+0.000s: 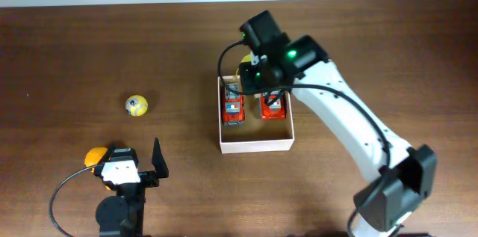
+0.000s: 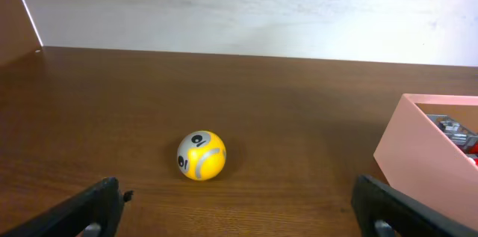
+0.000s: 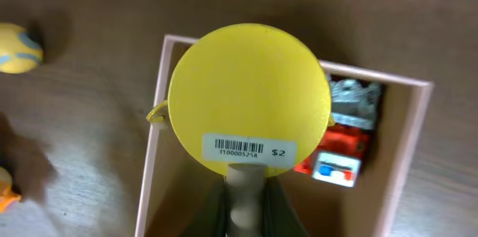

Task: Pack container
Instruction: 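Carry the paddle toy left over the pink box, then lower the paddle toy into the box between the two trucks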

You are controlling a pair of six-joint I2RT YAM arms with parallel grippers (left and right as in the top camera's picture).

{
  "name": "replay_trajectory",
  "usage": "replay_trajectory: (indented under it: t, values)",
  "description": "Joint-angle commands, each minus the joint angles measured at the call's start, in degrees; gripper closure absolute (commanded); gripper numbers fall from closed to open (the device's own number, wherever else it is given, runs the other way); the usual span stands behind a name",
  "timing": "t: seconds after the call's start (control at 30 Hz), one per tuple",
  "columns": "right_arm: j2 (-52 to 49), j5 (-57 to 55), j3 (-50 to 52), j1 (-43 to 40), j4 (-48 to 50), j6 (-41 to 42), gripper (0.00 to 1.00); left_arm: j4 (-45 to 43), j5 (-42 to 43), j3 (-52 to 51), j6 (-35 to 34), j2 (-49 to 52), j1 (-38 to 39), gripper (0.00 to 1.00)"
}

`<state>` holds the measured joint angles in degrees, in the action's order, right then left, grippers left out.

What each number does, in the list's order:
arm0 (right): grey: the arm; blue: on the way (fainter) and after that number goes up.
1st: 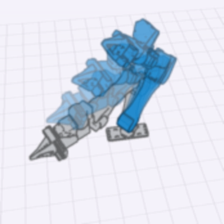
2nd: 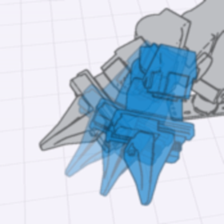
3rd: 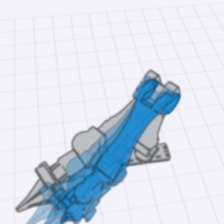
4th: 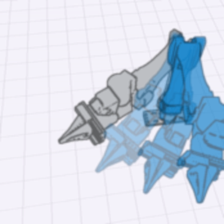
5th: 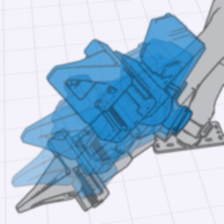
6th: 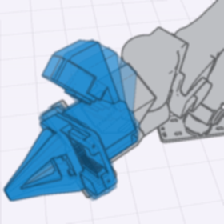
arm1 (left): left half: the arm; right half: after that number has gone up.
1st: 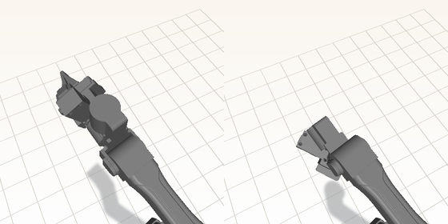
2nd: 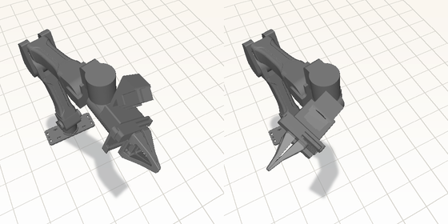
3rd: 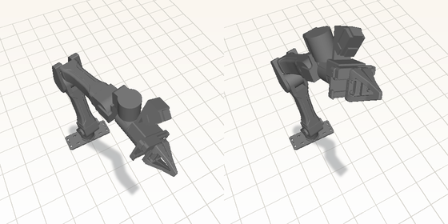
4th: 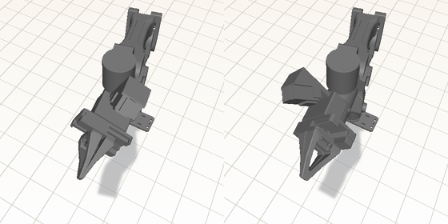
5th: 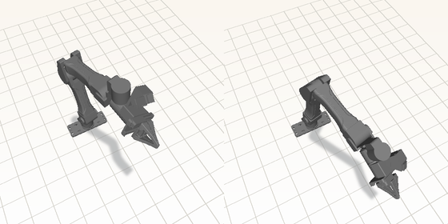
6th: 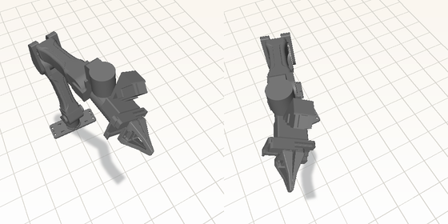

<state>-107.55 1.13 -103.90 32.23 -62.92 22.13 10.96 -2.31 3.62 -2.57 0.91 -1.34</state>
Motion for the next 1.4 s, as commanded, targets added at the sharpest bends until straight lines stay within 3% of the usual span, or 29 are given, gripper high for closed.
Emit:
replay_trajectory:
  t: [0.0, 0.6, 1.23, 1.37]
  values:
    - [-4.20, -0.44, -0.24, 1.18, 0.15, 3.78, 0.92, -0.22, 0.66, -0.46, 1.09, -0.28, 0.17, 0.01]
    - [-11.50, -1.20, -0.13, 1.84, 0.98, 7.34, 0.92, -0.22, 0.66, -0.46, 1.09, -0.28, 0.17, 0.01]
    - [-11.82, -4.46, -0.13, 1.05, -1.36, 8.41, 0.92, -0.22, 0.66, -0.46, 1.09, -0.28, 0.17, 0.01]
    - [-11.82, -4.66, -0.13, 1.01, -1.36, 8.39, 0.48, -0.22, 0.66, -0.46, 1.09, -0.28, 0.17, 0.01]
